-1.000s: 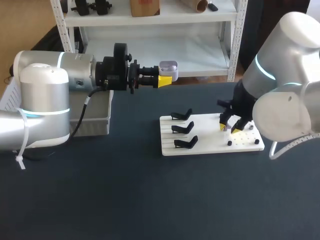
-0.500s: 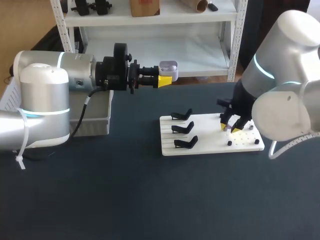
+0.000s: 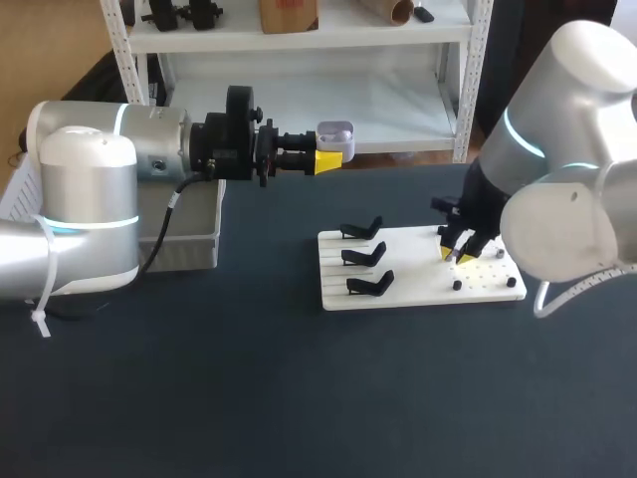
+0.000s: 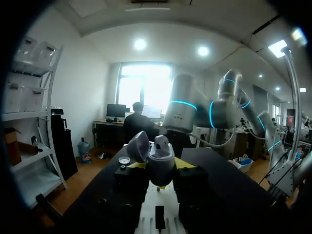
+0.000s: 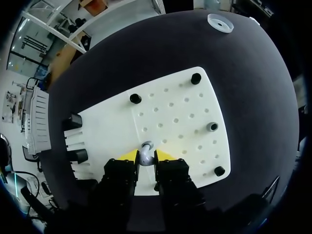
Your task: Pick up each earbud case from the left stands, insert the matching earbuds, close the lid, and place the case in the box.
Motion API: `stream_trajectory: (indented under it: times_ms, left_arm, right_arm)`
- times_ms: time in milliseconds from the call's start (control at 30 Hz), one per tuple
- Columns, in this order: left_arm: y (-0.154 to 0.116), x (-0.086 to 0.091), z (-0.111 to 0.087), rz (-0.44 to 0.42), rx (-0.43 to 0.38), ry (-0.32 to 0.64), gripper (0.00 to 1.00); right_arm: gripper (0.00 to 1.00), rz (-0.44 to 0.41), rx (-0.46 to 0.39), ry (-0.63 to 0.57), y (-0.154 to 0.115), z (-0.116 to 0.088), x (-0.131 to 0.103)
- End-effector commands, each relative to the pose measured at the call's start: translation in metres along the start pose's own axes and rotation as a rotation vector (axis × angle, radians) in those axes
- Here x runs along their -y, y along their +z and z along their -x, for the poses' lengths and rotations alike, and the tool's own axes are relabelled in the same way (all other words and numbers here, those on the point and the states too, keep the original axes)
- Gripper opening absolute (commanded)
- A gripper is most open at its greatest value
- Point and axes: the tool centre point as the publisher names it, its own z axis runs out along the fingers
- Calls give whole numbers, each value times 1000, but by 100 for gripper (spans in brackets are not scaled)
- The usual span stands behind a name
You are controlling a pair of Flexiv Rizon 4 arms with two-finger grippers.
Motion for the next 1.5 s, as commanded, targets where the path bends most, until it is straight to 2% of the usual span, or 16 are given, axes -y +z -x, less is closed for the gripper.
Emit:
stream_trajectory:
  times_ms: [33, 267, 467, 900, 1067, 1500]
  left_arm:
    - [0, 0, 0, 1, 2, 1, 0]
    - [0, 0, 0, 1, 2, 1, 0]
    - [0, 0, 0, 1, 2, 1, 0]
    - [0, 0, 0, 1, 2, 1, 0]
    - [0, 0, 0, 1, 2, 1, 0]
    - [0, 0, 0, 1, 2, 1, 0]
  right_arm:
    - [0, -9, 4, 4, -1, -2, -1]
    - [0, -13, 4, 17, -18, -2, -4]
    - [0, -33, -31, 10, -44, -4, -7]
    - [0, -13, -149, -240, -124, -40, -39]
    - [0, 7, -170, -316, -138, -53, -49]
    - [0, 7, -170, -316, -138, -53, -49]
